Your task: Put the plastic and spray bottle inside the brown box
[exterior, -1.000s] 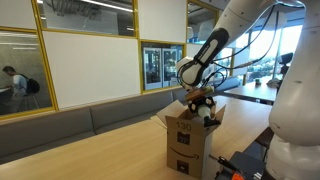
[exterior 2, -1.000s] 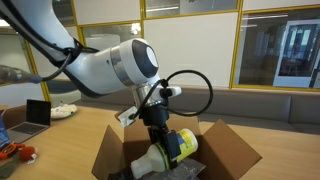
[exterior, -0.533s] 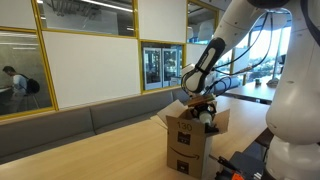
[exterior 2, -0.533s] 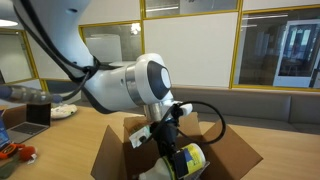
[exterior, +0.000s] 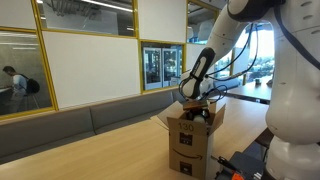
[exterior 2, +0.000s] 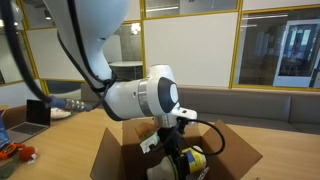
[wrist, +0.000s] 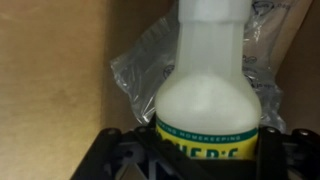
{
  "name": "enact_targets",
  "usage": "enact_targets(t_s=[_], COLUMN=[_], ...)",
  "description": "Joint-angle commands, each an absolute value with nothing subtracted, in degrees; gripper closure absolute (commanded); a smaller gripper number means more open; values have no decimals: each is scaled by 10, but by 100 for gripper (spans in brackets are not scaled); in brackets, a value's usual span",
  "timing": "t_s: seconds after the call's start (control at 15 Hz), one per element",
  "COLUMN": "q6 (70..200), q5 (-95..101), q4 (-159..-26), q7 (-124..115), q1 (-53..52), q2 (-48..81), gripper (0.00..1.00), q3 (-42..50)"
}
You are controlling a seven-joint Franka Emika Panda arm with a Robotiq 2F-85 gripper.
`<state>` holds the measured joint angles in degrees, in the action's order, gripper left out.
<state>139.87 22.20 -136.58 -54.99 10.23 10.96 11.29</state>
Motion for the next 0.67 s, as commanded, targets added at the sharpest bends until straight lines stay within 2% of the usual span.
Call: enact_targets(t_s=[0.0,0.4,0.47,0.53,0.6], q6=[1424,1458,1458,1459,1460], q5=[195,174,169,169,171], q4=[-1328,-1318,-1319,-1320,-1321], q7=[-539,-534,-532,-532,-533], q1=[90,77,73,70,65], q2=[138,188,195,201,205], gripper=[61,61,11,10,5], q3=[124,130,131,134,137])
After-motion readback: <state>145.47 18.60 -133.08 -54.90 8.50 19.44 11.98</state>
